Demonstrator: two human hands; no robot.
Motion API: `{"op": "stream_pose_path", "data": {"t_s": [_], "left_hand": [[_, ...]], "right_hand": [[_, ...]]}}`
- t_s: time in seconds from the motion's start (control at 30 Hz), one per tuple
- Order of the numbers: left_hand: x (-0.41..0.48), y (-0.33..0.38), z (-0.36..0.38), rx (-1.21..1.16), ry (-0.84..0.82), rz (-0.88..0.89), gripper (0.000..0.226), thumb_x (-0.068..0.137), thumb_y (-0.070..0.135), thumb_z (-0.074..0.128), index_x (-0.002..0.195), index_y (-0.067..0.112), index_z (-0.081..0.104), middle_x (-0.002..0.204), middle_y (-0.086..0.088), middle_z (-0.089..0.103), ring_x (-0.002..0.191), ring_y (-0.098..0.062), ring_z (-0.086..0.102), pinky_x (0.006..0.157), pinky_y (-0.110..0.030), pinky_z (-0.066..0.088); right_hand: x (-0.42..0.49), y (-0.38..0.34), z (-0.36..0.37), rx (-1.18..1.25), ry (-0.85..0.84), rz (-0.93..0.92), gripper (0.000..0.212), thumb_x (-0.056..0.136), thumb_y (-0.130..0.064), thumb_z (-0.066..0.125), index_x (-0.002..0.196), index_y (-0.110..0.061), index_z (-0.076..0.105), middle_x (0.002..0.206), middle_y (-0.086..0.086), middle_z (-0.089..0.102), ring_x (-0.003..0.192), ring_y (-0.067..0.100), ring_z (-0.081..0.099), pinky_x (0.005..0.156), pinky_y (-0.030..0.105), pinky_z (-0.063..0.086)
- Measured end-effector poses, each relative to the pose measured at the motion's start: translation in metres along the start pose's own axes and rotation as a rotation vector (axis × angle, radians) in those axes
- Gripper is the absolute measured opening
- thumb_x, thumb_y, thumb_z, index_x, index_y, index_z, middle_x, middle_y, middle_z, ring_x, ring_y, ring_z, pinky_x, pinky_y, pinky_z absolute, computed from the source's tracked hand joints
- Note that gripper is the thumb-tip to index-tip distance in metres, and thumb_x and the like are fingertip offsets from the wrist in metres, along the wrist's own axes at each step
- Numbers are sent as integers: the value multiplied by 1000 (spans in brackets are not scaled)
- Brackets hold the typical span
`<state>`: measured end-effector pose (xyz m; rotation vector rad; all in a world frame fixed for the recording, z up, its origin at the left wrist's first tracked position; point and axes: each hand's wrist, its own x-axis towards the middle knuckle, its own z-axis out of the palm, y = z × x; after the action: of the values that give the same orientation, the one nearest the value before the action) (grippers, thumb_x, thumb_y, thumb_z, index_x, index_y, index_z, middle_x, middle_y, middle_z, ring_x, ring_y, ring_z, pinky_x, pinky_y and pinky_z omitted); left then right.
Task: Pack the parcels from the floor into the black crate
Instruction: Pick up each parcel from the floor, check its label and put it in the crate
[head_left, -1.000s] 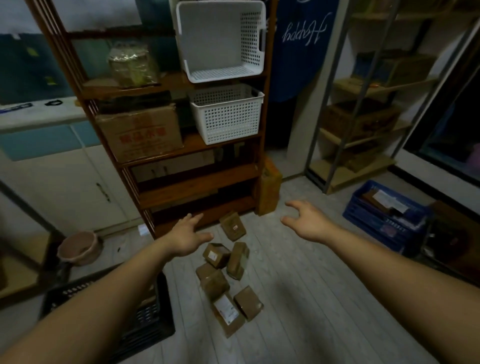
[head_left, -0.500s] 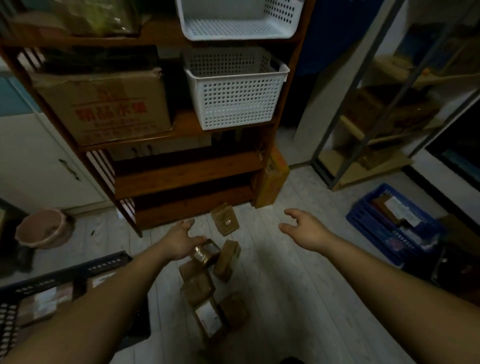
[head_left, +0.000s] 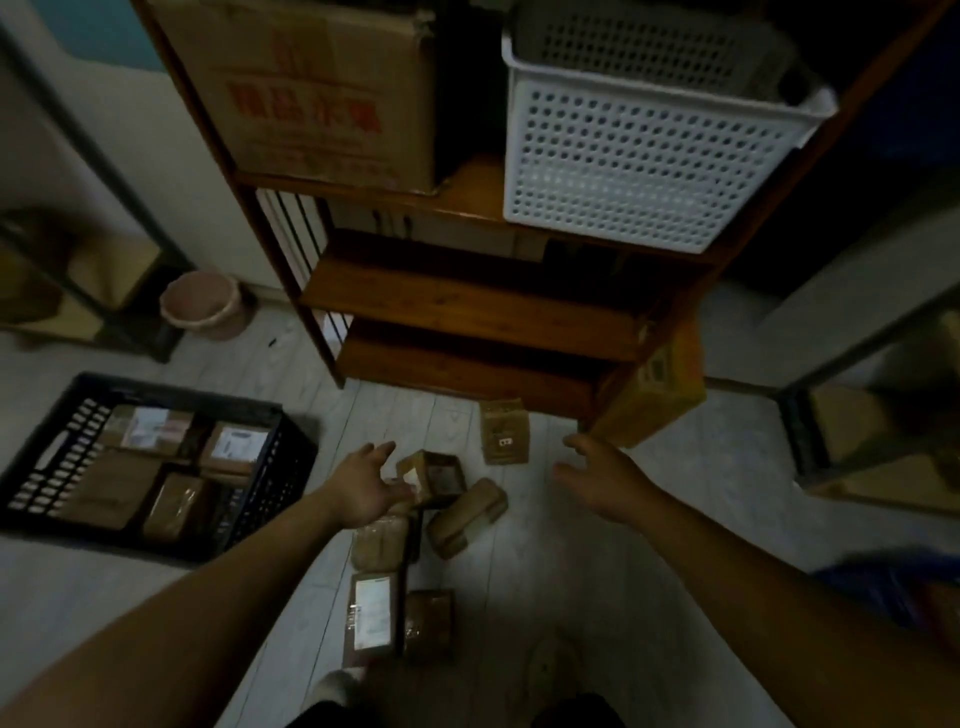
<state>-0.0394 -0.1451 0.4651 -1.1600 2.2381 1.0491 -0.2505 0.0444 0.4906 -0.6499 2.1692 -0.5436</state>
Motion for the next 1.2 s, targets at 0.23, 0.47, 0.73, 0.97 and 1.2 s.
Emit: {"op": "stream_pose_path", "data": {"t_s": [0.23,0.47,0.73,0.97,1.2], "left_hand": [[109,-37,118,78,-83,103,72,79,53,45,142,19,35,149,-5,34,138,-23,28,108,-25,22],[269,-139,276,-52,-29,92,85,72,56,62,145,23,30,147,-7,34,131,-30,41,107,-42,37],[375,-187,370,47,-9,56,91,75,50,65,147,19,20,151,-11,28,138,-31,28,113,-47,27],[376,-195,378,-62,77,42,86,78,33,69,148,24,19,145,-16,34,136,-35,28,113,-44,28],[378,-198,370,-308,51,34,62,83,7,63,140,16,40,129,0,49,121,-19,45,99,-29,38]], "right_hand": [[131,90,74,-84,-63,-33,56,94,-31,55,144,-17,35,148,8,38,130,25,42,97,28,36],[286,202,214,-130,-124,-71,57,93,-35,56,144,-20,34,145,10,40,120,25,49,89,31,41],[385,287,316,-185,-165,-61,79,91,-31,58,152,-22,8,150,13,30,132,32,38,103,37,38],[385,297,324,-93,-147,-74,70,94,-22,55,151,-21,14,150,10,33,134,29,36,104,36,35],[397,300,326,27,-166,-7,75,91,-28,60,151,-23,15,152,9,31,135,31,35,108,43,36]]}}
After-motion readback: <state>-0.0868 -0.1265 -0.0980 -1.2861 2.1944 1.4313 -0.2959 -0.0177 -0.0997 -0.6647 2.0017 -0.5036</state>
